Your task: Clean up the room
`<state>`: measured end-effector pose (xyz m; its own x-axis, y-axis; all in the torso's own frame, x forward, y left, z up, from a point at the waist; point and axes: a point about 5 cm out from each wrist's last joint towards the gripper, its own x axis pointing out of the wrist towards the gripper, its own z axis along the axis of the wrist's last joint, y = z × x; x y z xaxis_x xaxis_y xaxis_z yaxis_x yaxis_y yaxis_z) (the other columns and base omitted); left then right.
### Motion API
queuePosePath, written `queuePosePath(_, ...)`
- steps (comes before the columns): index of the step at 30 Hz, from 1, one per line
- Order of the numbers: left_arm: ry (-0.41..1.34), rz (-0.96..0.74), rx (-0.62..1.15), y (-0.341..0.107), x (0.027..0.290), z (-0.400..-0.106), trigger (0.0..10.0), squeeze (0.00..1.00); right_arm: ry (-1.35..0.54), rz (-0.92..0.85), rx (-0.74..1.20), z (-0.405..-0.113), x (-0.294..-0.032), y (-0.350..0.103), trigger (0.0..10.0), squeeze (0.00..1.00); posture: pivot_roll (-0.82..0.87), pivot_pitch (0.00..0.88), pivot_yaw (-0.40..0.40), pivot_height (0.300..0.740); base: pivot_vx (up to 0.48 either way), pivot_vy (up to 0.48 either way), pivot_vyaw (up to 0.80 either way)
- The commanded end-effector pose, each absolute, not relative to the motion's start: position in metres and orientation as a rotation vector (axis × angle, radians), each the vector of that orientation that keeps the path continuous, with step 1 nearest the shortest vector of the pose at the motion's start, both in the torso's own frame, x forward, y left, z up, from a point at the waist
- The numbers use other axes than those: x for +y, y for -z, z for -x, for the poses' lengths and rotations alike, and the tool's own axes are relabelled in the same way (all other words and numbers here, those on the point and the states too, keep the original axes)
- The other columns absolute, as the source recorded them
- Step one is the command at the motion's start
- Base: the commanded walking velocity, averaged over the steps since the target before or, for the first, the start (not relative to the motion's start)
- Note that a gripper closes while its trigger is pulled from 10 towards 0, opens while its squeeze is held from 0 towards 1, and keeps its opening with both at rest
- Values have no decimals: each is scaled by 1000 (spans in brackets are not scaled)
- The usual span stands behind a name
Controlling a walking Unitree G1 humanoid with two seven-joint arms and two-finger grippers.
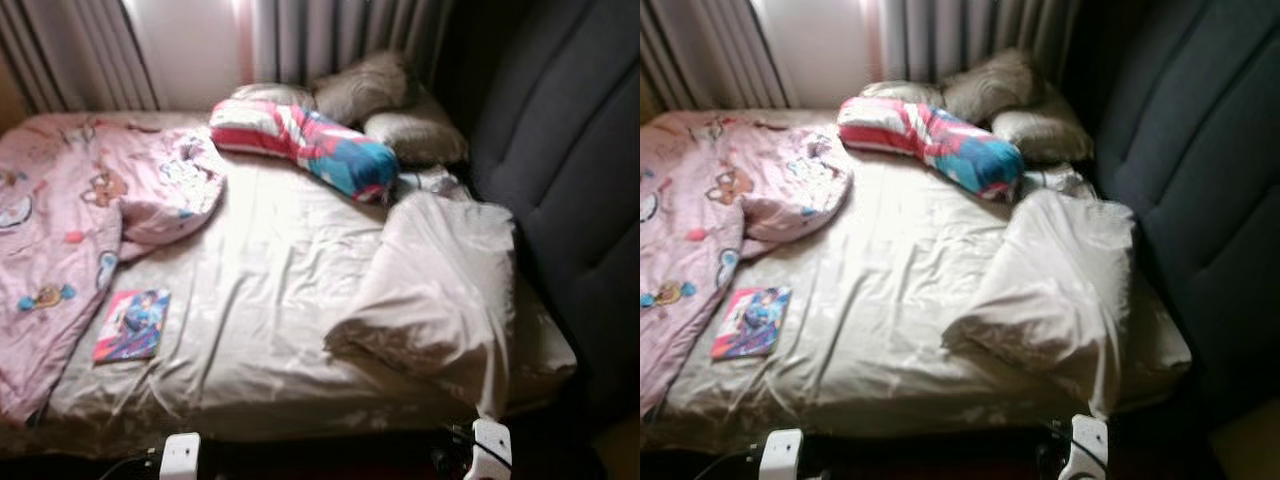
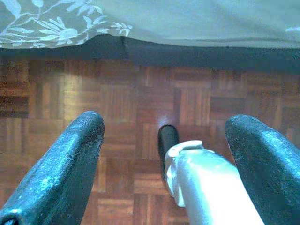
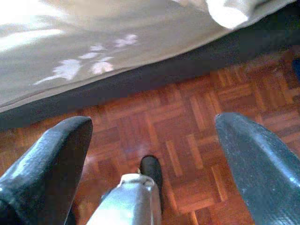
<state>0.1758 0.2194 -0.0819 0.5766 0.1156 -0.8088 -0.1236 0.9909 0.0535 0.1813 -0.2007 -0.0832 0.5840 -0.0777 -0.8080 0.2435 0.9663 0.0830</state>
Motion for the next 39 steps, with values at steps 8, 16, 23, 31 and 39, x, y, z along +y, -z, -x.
queuePosePath(8, -127, 15, 965, 84, 216, -172, 10000, 0, 216, -203, 915, -181, -205, 82, 10000, 0, 12, 0, -6, 740, 0, -275, 0)
queuePosePath(16, -127, 11, 966, 85, 217, -172, 10000, 0, 217, -206, 914, -181, -205, 83, 10000, 0, 9, 0, -6, 740, 0, -270, 0)
queuePosePath(23, -140, 19, 924, 83, 217, -174, 10000, 0, 220, -210, 894, -182, -205, 82, 10000, 0, 6, 0, -9, 740, 0, -35, 0)
queuePosePath(31, -154, 1, 859, 79, 218, -177, 10000, 0, 222, -216, 818, -185, -207, 78, 10000, 0, -5, 0, -10, 740, 0, 0, 0)
queuePosePath(39, -140, -20, 497, 35, 229, -231, 10000, 0, 190, -194, 607, -226, -208, 50, 10000, 0, -20, 0, -7, 740, 0, 0, 0)
